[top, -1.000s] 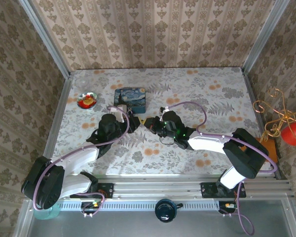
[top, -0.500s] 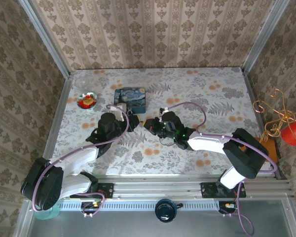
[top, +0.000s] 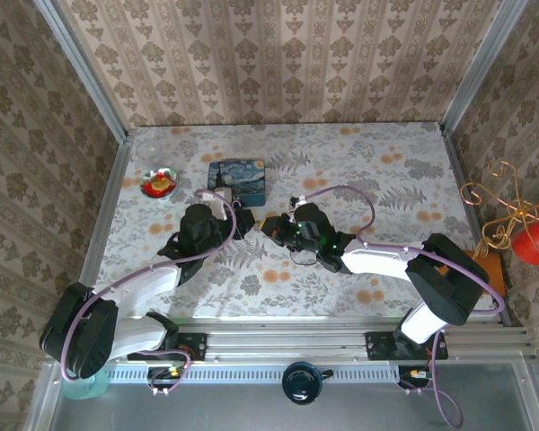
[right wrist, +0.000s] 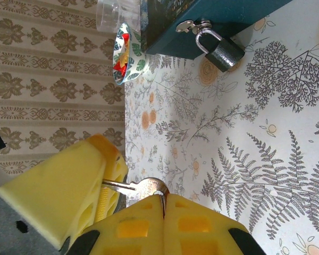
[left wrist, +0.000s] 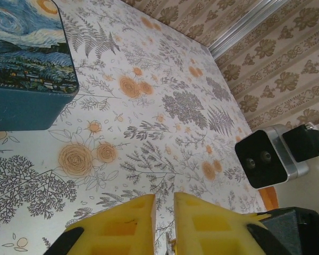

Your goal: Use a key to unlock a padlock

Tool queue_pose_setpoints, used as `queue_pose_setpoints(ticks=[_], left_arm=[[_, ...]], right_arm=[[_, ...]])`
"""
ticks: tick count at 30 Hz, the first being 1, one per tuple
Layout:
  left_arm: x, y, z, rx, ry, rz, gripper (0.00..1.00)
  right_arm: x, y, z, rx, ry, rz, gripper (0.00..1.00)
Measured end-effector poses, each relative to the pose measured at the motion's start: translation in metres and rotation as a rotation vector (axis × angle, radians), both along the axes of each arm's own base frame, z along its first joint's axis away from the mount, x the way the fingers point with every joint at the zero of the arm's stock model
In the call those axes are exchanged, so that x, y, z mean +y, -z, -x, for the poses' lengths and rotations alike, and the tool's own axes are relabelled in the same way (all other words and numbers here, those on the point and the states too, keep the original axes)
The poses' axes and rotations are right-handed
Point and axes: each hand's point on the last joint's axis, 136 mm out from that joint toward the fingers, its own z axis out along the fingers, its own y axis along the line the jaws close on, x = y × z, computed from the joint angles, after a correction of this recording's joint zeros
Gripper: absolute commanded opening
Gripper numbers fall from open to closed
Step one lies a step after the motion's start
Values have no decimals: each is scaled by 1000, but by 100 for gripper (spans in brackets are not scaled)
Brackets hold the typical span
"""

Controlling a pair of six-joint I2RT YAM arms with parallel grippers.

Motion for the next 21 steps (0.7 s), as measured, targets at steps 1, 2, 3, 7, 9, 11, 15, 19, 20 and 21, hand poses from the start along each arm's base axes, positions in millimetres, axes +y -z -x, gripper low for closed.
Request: queue_pose_setpoints(ticks=[1, 2, 3, 7, 9, 11, 15, 19, 20, 21], left_arm=[[0, 1, 0, 3, 1, -2, 14], [0, 2, 0, 7, 2, -4, 12], [-1, 3, 1, 9, 2, -6, 11], [-3, 1, 1, 7, 9, -3, 4], [-3, 2, 2, 9, 11, -6, 2], [-3, 1, 2, 12, 9, -4, 0], [-2, -2, -1, 20, -15, 29, 0], [7, -3, -1, 32, -62, 79, 0], [10, -3, -1, 37, -76, 94, 0], [13, -4, -2, 40, -86, 105, 0]], right_arm=[[0, 0, 0, 0, 0, 0, 0], [0, 0, 0, 0, 0, 0, 0], [0, 0, 0, 0, 0, 0, 0], [0, 1, 0, 2, 0, 2, 0], [0, 1, 0, 2, 0, 3, 0], [0, 1, 0, 1, -3, 3, 11], [-1, -3, -2, -15, -15, -4, 30], [-5, -17, -11, -55, -19, -66, 38], [-6, -21, -13, -67, -21, -87, 39], [-7, -24, -15, -75, -21, -102, 39]])
